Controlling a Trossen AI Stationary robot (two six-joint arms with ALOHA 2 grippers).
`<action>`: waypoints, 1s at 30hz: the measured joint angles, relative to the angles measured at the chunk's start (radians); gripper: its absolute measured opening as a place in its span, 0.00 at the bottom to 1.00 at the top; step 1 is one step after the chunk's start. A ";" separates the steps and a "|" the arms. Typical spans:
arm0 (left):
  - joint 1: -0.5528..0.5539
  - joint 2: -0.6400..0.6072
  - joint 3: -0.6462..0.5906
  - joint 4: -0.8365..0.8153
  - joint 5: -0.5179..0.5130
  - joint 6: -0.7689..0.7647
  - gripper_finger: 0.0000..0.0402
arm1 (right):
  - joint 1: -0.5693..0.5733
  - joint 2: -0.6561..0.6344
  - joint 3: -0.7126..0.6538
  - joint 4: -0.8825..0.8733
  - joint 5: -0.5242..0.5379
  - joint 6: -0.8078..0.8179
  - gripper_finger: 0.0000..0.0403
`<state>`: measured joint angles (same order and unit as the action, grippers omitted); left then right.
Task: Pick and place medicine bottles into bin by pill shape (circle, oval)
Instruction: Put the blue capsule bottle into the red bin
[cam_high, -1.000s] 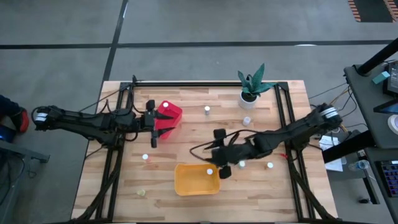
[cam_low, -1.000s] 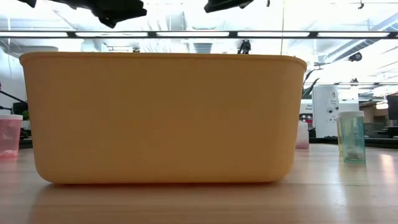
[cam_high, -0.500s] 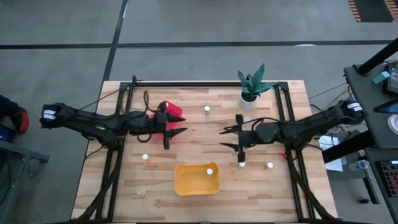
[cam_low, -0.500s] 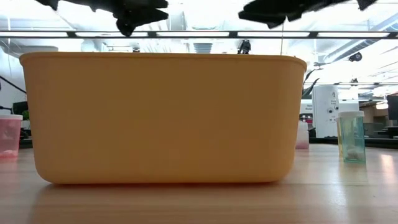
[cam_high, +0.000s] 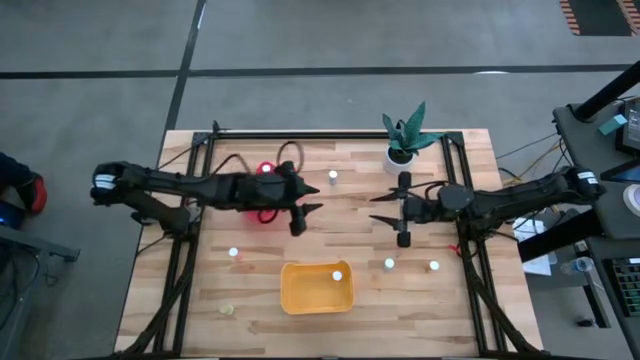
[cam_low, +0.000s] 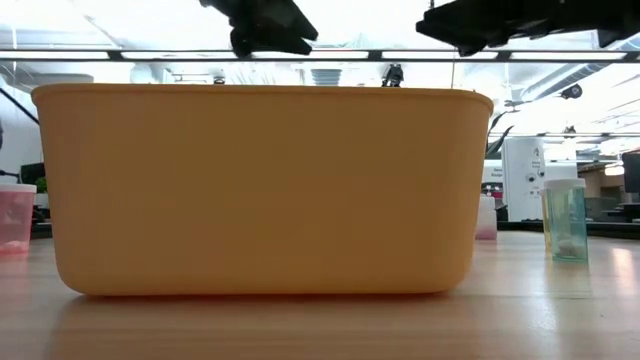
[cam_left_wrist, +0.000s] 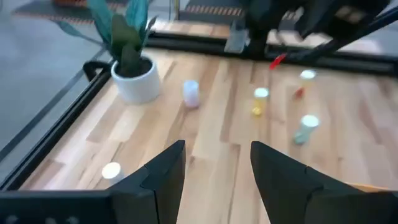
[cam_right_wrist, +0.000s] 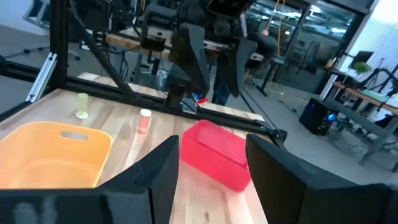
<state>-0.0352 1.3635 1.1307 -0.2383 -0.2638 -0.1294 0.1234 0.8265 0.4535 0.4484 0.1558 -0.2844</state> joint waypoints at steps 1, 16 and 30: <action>0.008 0.023 0.038 -0.051 0.000 0.000 0.41 | 0.000 -0.012 -0.001 -0.001 0.000 -0.004 0.44; 0.190 0.375 0.479 -0.512 0.094 0.103 0.41 | 0.000 -0.211 -0.019 -0.160 0.001 -0.020 0.44; 0.308 0.607 0.595 -0.503 0.103 0.187 0.41 | 0.000 -0.316 -0.037 -0.241 0.001 -0.023 0.44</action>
<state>0.2730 1.9701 1.7256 -0.7416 -0.1612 0.0580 0.1234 0.5109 0.4164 0.2079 0.1570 -0.3072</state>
